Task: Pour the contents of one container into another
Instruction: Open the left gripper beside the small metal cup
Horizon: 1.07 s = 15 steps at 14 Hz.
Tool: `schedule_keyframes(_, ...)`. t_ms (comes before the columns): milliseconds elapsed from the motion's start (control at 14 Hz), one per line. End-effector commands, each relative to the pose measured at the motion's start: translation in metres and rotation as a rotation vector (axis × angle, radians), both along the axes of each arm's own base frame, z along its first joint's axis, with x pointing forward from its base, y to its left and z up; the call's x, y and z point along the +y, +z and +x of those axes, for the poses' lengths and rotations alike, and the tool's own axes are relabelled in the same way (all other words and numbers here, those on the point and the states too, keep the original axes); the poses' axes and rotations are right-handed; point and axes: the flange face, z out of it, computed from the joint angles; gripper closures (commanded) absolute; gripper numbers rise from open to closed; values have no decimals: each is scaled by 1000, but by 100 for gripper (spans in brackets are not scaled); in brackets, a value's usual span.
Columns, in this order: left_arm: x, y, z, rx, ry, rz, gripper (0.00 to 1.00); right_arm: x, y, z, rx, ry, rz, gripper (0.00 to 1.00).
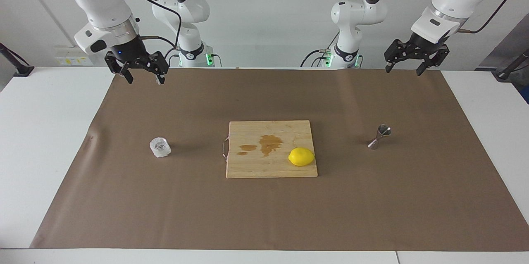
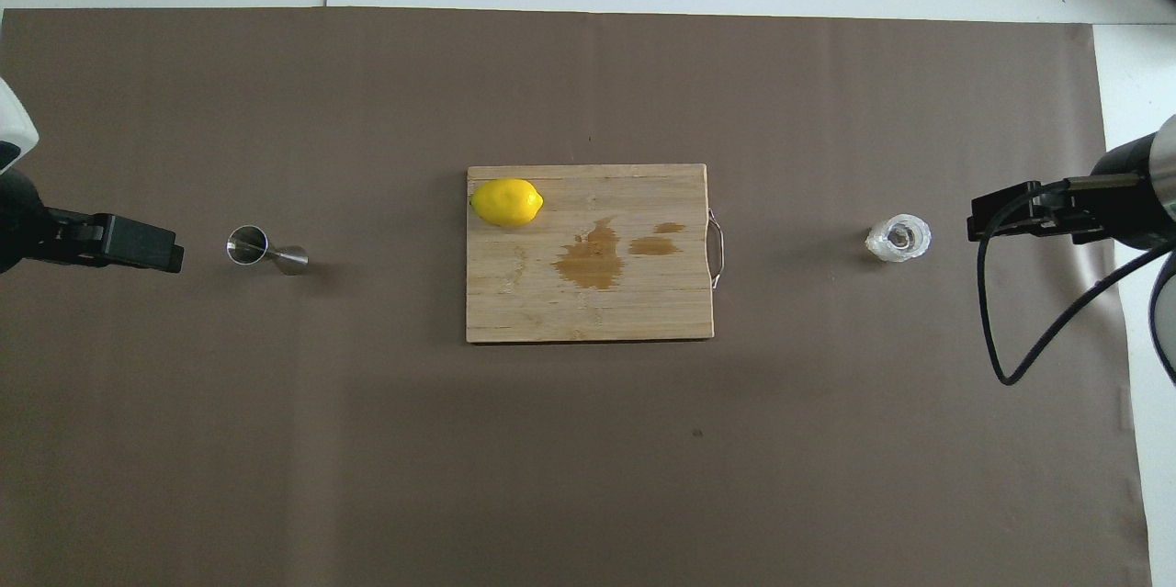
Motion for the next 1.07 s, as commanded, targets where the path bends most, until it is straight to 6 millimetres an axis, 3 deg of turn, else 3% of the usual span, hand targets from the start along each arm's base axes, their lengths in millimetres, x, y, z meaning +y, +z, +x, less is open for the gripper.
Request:
schedule_keyframes(0, 0, 0, -7, -9, -17, -2, 0, -6, 0, -2, 19, 14, -3, 0)
schedule_keyframes(214, -4, -1, -8, -2, -17, -1, 0, -5, 1, -3, 22, 16, -3, 0)
schedule_keyframes(357, 4, -3, -8, 11, 4, -8, 0, -5, 1, -3, 22, 16, -3, 0)
schedule_keyframes(571, 8, -18, -14, 0, 31, -6, 0, -5, 1, -3, 22, 16, -3, 0)
schedule_keyframes(1000, 61, -72, -10, 39, 442, -51, 0, -5, 1, -3, 22, 16, -3, 0)
